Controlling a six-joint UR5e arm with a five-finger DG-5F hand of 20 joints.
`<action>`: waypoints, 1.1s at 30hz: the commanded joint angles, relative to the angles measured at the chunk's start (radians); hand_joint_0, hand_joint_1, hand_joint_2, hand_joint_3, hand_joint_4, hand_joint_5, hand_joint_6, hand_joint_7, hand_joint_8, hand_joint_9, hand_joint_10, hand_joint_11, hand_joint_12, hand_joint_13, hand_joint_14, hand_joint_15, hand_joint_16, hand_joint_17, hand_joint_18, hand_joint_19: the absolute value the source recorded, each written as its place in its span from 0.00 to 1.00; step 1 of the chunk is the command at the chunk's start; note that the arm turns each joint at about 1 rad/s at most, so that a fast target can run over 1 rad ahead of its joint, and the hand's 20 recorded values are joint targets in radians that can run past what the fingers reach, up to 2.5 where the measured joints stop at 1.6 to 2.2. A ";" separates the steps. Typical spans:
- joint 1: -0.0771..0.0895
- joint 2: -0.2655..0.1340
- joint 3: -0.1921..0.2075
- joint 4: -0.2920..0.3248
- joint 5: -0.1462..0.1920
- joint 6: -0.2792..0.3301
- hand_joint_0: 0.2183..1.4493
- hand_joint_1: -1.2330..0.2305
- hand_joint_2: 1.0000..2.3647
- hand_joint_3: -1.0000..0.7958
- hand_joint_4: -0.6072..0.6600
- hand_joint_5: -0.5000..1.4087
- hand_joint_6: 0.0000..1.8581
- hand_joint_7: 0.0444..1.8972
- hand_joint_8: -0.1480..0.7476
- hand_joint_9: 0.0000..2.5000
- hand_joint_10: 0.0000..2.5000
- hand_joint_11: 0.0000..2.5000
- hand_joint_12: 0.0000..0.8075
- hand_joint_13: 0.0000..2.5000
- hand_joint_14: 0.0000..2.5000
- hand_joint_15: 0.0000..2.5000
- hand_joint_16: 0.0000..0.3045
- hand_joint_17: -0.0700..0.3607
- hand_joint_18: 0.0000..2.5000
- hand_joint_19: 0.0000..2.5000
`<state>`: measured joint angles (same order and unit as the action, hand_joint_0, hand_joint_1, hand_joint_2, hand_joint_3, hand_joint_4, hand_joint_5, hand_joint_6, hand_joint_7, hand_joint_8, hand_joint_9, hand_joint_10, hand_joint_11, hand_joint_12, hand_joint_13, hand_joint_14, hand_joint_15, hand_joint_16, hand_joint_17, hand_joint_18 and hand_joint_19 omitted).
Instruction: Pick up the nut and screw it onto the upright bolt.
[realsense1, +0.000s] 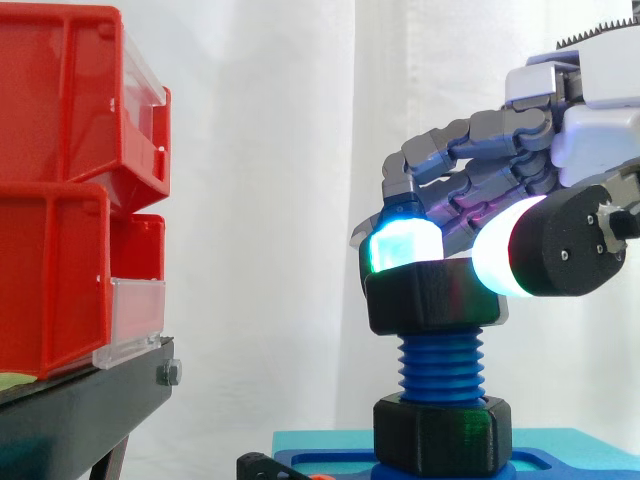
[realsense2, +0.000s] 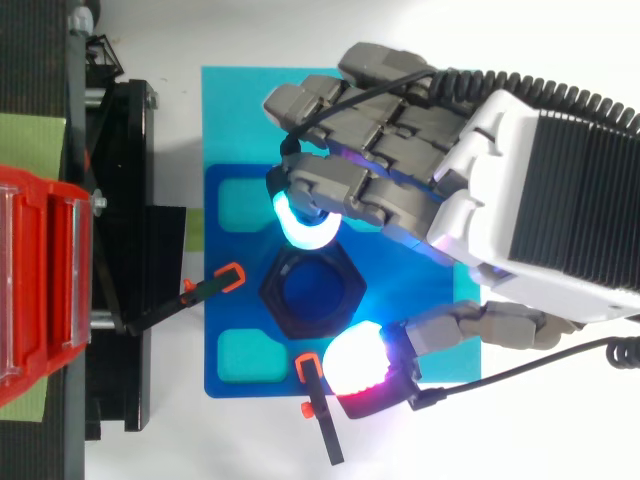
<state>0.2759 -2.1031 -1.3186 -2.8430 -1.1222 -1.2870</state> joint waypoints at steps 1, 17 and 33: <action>0.000 0.000 0.001 0.000 -0.004 0.000 0.28 0.39 0.00 0.28 0.72 0.18 0.27 0.71 0.53 0.15 0.00 0.00 0.47 0.17 0.00 0.00 0.17 0.42 0.17 0.00; -0.004 0.000 -0.030 0.034 -0.013 0.000 0.28 0.39 0.00 0.28 0.72 0.18 0.27 0.71 0.53 0.15 0.00 0.00 0.47 0.17 0.00 0.00 0.16 0.42 0.17 0.00; -0.020 0.000 -0.030 0.054 -0.048 0.000 0.28 0.39 0.00 0.28 0.72 0.18 0.27 0.70 0.53 0.15 0.00 0.00 0.47 0.17 0.00 0.00 0.16 0.42 0.17 0.00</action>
<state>0.2586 -2.1032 -1.3477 -2.7904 -1.1660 -1.2879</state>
